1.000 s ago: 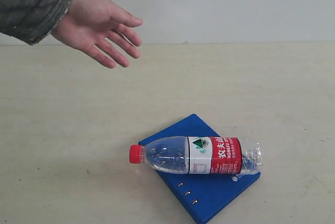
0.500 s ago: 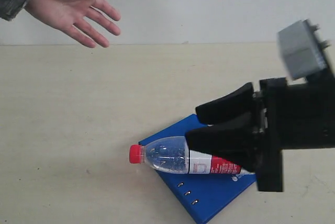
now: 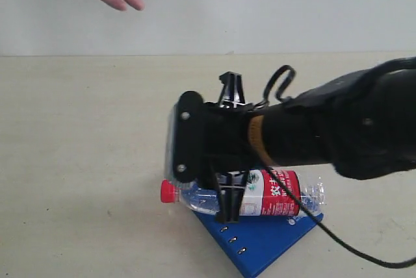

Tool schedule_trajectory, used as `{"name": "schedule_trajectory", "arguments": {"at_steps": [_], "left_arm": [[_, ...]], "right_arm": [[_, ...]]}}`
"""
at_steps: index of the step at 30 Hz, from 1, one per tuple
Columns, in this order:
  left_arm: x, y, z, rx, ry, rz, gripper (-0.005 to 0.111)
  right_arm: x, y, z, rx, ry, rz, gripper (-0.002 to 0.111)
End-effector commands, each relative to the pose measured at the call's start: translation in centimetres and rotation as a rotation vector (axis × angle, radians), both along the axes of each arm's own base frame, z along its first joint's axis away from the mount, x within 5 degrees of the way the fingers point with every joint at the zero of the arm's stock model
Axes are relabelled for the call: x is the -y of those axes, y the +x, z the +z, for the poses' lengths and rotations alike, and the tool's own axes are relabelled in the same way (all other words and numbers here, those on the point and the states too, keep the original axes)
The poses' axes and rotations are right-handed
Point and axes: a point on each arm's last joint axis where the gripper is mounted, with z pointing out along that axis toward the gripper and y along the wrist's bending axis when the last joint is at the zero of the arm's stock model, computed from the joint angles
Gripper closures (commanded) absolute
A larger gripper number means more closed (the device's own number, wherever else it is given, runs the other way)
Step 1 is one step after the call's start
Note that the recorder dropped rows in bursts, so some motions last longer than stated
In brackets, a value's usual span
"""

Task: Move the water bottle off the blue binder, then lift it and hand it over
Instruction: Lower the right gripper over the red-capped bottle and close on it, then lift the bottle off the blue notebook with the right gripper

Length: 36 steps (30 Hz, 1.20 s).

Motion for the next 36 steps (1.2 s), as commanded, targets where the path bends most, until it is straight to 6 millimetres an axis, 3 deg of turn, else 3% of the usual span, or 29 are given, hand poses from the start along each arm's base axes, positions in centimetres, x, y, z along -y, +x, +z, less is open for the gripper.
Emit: {"name": "schedule_trajectory", "arguments": {"at_steps": [1,4,9,13,21,27,31,34,36], "left_arm": [[0.0,0.0,0.1,0.011,-0.001,0.001,0.101],[0.0,0.0,0.1,0.011,-0.001,0.001,0.101],[0.0,0.0,0.1,0.011,-0.001,0.001,0.101],[0.0,0.0,0.1,0.011,-0.001,0.001,0.101],[0.0,0.0,0.1,0.011,-0.001,0.001,0.101],[0.0,0.0,0.1,0.011,-0.001,0.001,0.101],[0.0,0.0,0.1,0.011,-0.001,0.001,0.101],[0.0,0.0,0.1,0.011,-0.001,0.001,0.101],[0.0,0.0,0.1,0.011,-0.001,0.001,0.101]], "right_arm": [[-3.4,1.4,-1.2,0.038,-0.068,0.002,0.055],[-4.6,1.8,-2.4,0.012,-0.081,-0.022,0.055],[-4.0,2.1,-3.8,-0.046,-0.114,-0.225,0.056],[-3.6,1.7,-3.6,0.02,-0.247,-0.223,0.066],[-7.2,-0.4,-1.7,0.057,-0.171,-0.097,0.087],[-8.3,-4.0,0.3,0.055,-0.171,-0.182,0.087],[-7.1,-6.9,0.2,-0.01,-0.51,-0.211,0.086],[-6.1,-8.3,-0.8,-0.19,-0.664,-0.234,0.072],[-6.1,-8.3,-1.2,-0.199,-0.679,-0.25,0.057]]}}
